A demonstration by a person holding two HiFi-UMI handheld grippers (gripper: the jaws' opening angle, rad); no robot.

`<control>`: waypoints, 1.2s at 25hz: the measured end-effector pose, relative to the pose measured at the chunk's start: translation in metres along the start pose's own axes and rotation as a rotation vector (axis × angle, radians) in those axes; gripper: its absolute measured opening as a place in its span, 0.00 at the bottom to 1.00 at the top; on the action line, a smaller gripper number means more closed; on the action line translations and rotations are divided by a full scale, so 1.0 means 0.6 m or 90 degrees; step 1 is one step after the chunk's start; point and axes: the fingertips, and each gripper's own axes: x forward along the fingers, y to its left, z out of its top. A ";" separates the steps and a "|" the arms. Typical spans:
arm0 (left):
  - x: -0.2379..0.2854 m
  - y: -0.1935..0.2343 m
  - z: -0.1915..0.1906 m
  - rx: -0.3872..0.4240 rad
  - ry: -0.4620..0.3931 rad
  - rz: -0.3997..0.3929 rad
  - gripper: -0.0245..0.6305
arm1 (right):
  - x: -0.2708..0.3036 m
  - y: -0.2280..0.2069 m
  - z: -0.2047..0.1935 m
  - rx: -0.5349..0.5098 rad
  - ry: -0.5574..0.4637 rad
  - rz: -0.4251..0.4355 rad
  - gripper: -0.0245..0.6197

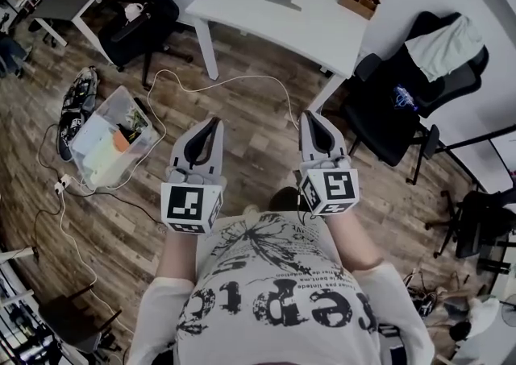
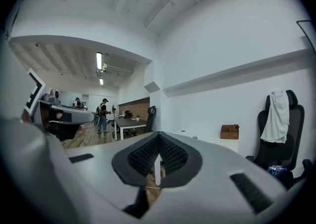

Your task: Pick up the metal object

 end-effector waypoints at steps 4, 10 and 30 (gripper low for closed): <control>0.013 0.023 -0.014 -0.009 0.007 0.012 0.05 | 0.029 -0.001 -0.010 -0.003 0.012 0.006 0.02; 0.078 0.063 -0.028 -0.010 0.014 0.030 0.05 | 0.115 -0.026 -0.031 0.011 0.020 0.018 0.02; 0.598 0.206 0.035 0.027 -0.008 0.000 0.05 | 0.569 -0.319 0.008 0.022 0.008 0.001 0.02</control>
